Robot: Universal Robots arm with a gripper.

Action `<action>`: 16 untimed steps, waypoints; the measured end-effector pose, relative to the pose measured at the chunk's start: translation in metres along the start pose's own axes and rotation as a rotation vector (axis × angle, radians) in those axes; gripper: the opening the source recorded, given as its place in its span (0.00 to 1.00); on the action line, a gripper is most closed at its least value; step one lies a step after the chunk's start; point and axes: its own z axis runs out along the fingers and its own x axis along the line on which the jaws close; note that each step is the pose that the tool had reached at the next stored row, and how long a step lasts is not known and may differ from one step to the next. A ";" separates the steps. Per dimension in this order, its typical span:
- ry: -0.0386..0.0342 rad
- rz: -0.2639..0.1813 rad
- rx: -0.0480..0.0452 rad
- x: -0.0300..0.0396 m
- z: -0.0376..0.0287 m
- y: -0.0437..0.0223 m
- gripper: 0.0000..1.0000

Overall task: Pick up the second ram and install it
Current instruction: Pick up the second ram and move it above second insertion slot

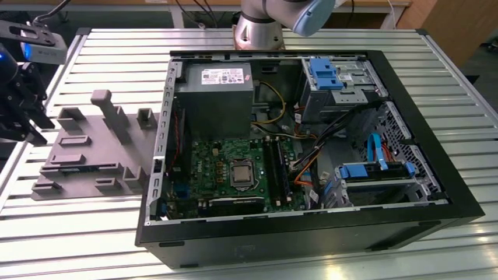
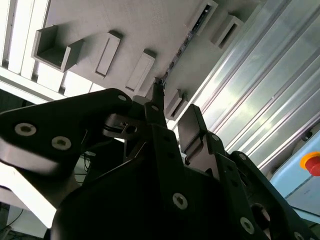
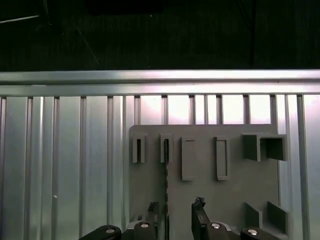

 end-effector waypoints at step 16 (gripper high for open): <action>-0.0001 -0.001 0.0002 0.0102 0.0291 0.0046 0.39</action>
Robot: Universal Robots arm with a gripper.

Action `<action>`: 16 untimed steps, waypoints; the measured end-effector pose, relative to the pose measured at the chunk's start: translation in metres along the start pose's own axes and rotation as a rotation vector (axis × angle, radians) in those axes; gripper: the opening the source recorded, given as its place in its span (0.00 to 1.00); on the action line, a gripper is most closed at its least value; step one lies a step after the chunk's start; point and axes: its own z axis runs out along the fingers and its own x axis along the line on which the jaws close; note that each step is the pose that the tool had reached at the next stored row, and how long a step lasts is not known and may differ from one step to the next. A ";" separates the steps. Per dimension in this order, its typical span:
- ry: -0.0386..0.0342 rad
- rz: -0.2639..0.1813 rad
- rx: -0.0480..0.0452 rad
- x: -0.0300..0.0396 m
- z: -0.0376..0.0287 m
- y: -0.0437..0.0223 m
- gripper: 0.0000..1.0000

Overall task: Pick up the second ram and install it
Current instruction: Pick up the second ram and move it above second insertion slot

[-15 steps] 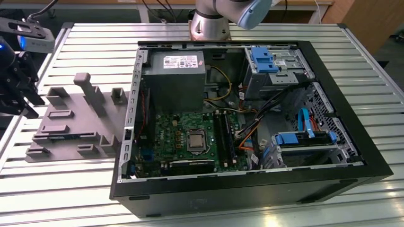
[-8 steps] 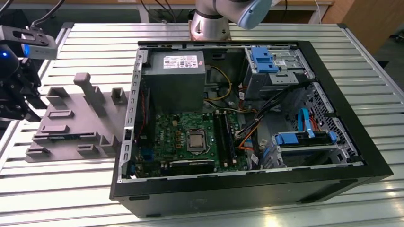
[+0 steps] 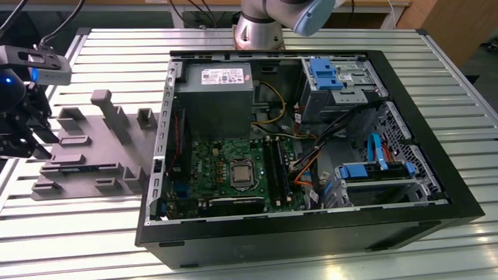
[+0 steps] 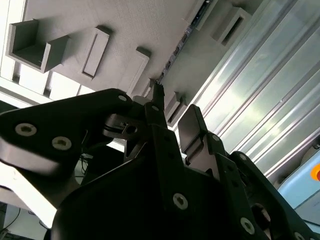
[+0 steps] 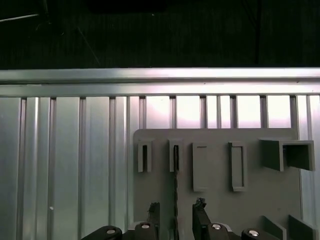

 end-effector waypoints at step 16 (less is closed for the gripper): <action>-0.0011 0.000 -0.0002 0.0016 0.0184 -0.0008 0.39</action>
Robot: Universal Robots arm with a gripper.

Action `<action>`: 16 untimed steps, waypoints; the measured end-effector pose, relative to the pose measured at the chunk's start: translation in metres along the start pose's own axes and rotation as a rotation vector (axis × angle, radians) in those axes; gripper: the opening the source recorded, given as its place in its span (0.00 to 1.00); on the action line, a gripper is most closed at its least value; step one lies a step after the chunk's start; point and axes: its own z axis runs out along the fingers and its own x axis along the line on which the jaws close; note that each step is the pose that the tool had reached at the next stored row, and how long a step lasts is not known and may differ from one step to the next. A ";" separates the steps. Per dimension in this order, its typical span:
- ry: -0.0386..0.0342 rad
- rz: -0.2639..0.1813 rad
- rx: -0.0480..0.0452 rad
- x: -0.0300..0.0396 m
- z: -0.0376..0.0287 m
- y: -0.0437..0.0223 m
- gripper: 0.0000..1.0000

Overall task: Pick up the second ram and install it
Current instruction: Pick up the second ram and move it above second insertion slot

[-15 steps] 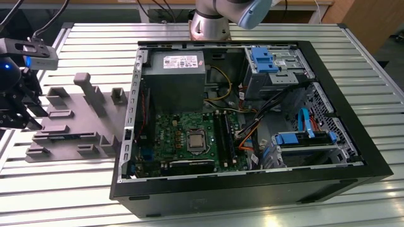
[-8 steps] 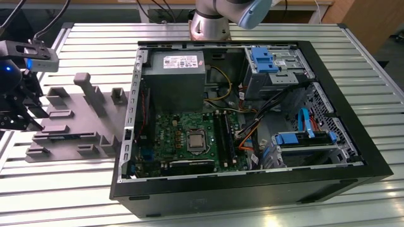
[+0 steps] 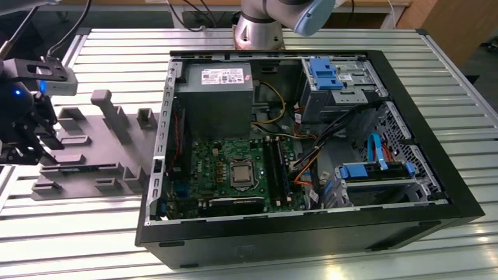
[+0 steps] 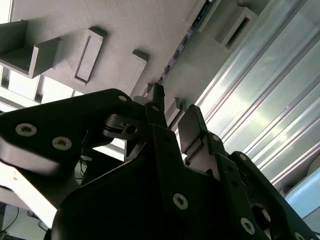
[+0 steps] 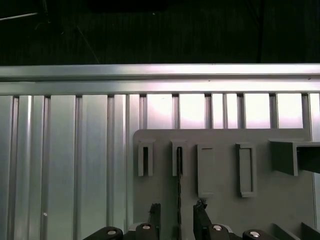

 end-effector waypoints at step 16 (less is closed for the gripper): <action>0.0005 0.000 0.0001 0.0001 0.0133 -0.0042 0.39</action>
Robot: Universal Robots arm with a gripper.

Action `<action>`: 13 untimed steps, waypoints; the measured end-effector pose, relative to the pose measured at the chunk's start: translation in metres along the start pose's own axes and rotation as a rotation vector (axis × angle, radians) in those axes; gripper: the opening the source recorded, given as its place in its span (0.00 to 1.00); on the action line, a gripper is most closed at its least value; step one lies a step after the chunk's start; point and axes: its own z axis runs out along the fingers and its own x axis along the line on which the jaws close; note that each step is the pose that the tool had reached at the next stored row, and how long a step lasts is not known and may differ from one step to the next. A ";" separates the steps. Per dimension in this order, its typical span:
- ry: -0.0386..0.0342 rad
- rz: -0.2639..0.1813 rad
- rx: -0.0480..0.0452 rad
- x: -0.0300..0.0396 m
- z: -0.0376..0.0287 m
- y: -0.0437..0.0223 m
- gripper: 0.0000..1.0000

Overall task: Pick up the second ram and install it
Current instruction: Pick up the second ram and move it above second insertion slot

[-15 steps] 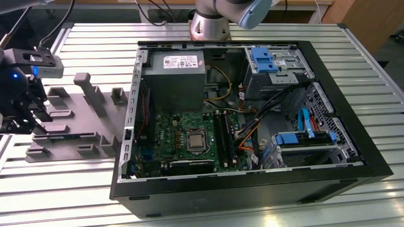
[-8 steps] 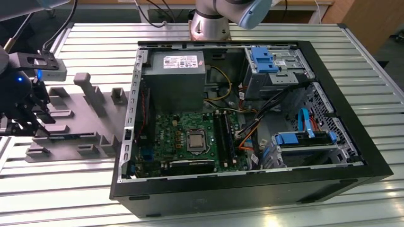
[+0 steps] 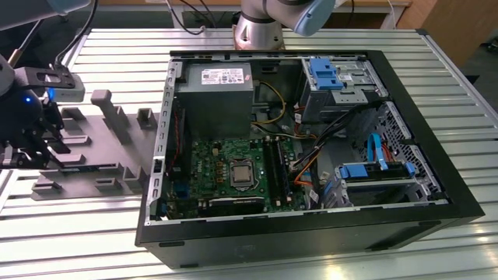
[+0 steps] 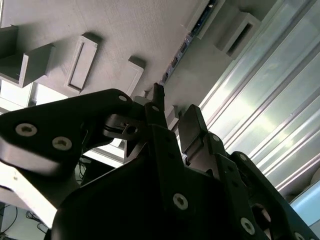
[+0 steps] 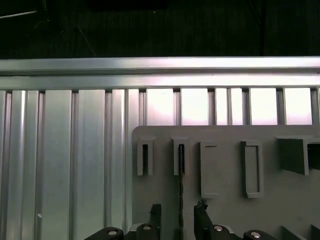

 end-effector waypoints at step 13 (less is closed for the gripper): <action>0.0001 -0.004 0.0001 -0.0019 0.0109 -0.0009 0.39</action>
